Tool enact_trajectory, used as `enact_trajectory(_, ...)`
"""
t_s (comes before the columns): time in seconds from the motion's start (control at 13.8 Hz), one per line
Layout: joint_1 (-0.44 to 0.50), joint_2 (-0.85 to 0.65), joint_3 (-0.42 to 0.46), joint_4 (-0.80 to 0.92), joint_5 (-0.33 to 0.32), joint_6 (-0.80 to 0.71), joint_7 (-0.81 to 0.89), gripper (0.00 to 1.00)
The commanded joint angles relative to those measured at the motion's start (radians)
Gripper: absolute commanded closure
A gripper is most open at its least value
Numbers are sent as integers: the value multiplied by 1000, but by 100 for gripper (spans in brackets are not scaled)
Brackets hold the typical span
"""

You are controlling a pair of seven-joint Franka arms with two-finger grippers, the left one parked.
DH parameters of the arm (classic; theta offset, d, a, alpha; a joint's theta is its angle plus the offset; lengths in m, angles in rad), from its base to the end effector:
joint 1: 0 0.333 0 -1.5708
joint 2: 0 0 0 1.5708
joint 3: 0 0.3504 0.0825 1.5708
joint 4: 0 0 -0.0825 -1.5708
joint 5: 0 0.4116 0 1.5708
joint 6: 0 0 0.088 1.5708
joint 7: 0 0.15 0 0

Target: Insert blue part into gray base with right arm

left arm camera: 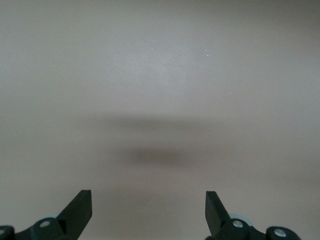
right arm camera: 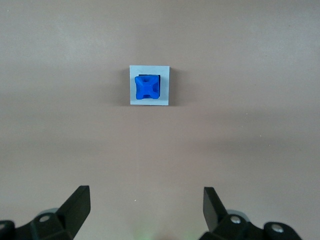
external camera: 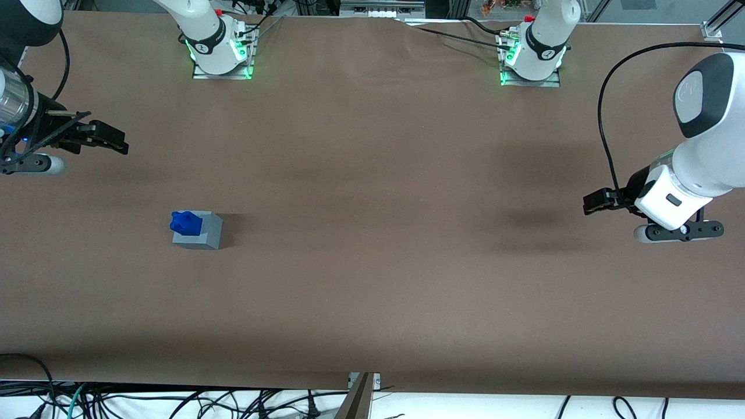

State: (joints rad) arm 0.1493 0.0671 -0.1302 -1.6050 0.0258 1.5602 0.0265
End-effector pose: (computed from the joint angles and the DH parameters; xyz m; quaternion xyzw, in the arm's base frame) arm 0.5940 0.0174 0.5590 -0.9984 0.0044 0.0558 0.0073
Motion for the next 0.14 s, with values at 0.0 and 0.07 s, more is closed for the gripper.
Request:
enact_trajectory(0.0, -14, 8, 11, 28, -4, -5, -10, 0)
enact_trajectory(0.07, -14, 8, 11, 28, -4, -3, -10, 0)
